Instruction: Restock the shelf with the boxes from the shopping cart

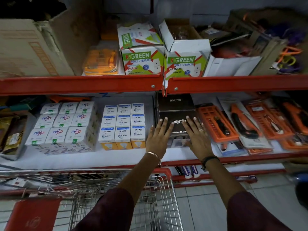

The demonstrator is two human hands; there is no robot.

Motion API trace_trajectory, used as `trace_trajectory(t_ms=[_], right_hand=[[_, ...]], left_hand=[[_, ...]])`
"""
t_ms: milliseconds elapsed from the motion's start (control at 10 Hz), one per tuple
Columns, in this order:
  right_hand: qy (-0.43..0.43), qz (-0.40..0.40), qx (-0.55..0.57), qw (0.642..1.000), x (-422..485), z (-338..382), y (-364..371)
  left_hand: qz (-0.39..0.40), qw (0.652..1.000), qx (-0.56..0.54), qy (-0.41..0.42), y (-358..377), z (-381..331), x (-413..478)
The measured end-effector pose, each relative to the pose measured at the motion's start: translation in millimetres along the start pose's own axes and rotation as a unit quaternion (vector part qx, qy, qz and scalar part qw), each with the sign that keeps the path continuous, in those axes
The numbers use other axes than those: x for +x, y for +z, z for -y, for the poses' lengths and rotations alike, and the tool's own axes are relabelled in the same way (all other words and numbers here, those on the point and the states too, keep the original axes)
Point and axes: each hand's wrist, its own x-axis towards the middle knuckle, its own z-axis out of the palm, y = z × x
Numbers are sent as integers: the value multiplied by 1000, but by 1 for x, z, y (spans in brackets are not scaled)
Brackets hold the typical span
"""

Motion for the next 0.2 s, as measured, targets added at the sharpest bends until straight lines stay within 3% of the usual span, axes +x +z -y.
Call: trace_trajectory(t_ms=[100, 200], right_hand=[[3, -10, 9, 1000, 2, -1, -3], [-2, -64, 68, 996, -25, 9, -5]], left_hand=[[5, 998, -62, 29, -16, 3, 0], [-70, 993, -87, 37, -50, 10, -7]])
